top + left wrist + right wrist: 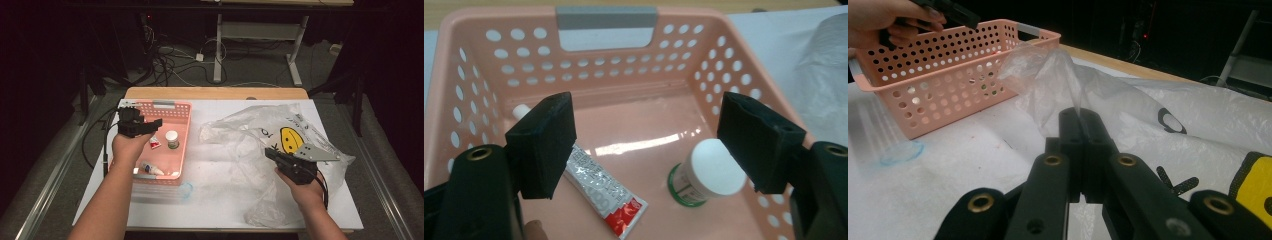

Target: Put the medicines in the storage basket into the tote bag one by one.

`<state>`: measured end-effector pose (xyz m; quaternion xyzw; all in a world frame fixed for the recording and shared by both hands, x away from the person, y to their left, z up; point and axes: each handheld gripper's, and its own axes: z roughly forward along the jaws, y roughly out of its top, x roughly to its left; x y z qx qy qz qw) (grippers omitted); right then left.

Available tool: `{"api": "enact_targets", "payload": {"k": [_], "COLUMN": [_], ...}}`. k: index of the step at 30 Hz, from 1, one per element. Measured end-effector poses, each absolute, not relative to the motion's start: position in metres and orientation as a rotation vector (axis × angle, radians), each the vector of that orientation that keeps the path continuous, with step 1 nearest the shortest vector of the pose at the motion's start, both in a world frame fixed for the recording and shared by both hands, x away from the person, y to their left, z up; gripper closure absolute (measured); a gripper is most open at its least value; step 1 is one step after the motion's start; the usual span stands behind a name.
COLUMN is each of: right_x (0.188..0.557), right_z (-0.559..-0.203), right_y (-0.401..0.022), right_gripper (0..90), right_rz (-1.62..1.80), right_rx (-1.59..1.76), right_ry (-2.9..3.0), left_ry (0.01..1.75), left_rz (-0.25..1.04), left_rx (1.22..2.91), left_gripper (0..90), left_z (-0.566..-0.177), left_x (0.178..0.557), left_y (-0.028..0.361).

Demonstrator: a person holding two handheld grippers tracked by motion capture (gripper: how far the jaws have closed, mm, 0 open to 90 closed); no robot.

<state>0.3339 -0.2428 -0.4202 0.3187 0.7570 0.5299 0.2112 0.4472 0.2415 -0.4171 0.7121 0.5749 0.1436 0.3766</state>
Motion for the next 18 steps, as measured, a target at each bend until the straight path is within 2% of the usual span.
{"api": "enact_targets", "payload": {"k": [8,12,18], "right_x": [0.332,0.332,0.331], "right_z": [-0.420,-0.419,-0.421], "right_y": [-0.243,-0.242,-0.240], "right_gripper": [90.0,90.0,90.0], "right_rz": [1.469,1.469,1.462], "right_rx": [0.869,0.862,0.852], "right_ry": [2.110,2.111,2.120], "left_ry": [1.594,1.637,1.699], "left_rz": [0.288,0.237,0.234], "left_rx": [1.810,1.838,1.903], "left_gripper": [28.3,28.6,28.7], "left_z": [-0.436,-0.445,-0.457], "left_x": [0.467,0.474,0.481], "left_y": [0.247,0.246,0.242]}}
